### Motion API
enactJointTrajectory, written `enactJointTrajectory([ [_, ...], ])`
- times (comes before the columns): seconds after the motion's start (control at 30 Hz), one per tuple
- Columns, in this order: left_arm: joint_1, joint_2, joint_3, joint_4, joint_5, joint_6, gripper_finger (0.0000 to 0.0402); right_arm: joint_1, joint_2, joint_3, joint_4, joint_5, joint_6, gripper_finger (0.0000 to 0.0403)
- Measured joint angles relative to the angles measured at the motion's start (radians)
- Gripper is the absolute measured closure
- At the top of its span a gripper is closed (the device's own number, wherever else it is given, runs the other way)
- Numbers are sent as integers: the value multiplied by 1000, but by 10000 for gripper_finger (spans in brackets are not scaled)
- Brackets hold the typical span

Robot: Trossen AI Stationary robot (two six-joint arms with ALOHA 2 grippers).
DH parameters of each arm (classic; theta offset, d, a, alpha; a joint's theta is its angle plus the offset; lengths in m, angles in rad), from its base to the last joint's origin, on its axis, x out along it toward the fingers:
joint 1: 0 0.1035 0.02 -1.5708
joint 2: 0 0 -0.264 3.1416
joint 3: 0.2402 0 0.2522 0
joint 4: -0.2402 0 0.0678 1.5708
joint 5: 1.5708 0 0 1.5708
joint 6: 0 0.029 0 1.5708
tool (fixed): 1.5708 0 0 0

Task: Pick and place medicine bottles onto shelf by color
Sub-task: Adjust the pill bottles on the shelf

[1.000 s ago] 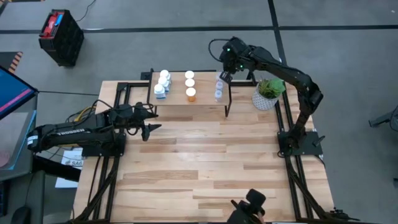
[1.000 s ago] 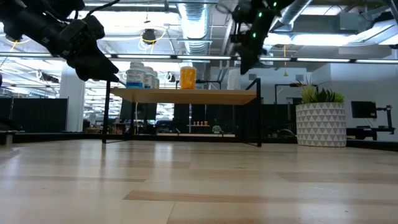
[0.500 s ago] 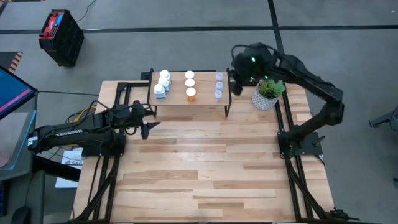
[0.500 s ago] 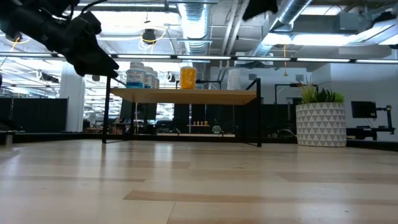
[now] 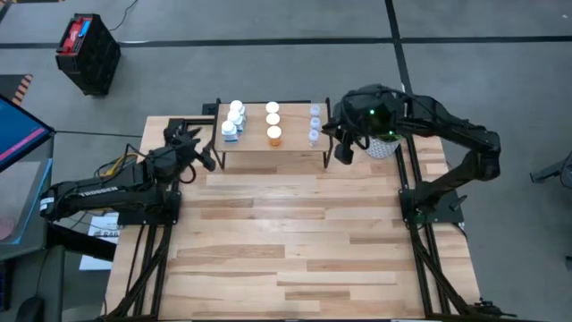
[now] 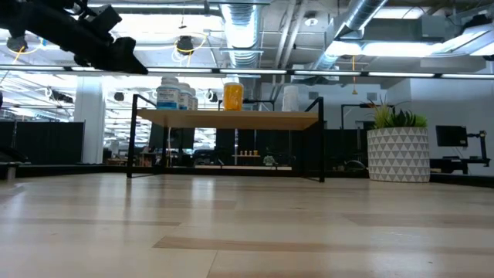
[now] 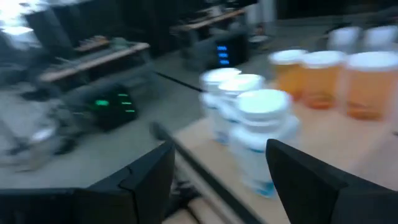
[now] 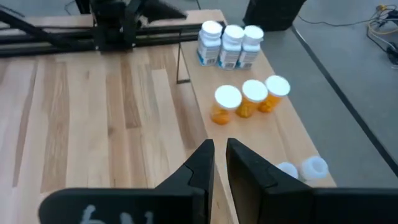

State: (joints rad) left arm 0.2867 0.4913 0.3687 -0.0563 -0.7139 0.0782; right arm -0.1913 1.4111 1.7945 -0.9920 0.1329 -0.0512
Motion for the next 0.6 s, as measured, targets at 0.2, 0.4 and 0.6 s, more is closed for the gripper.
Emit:
enactJointTrajectory([
  [0.2, 0, 32, 3, 29, -70, 88, 188, 6, 20, 0, -16, 1, -4, 338],
  [0.4, 26, 126, 114, -11, -25, 151, 256, -2, 35, 0, -25, 2, -2, 338],
  [0.6, 126, 201, 308, -316, 186, 105, 335, 0, 35, 0, -42, 2, -1, 338],
])
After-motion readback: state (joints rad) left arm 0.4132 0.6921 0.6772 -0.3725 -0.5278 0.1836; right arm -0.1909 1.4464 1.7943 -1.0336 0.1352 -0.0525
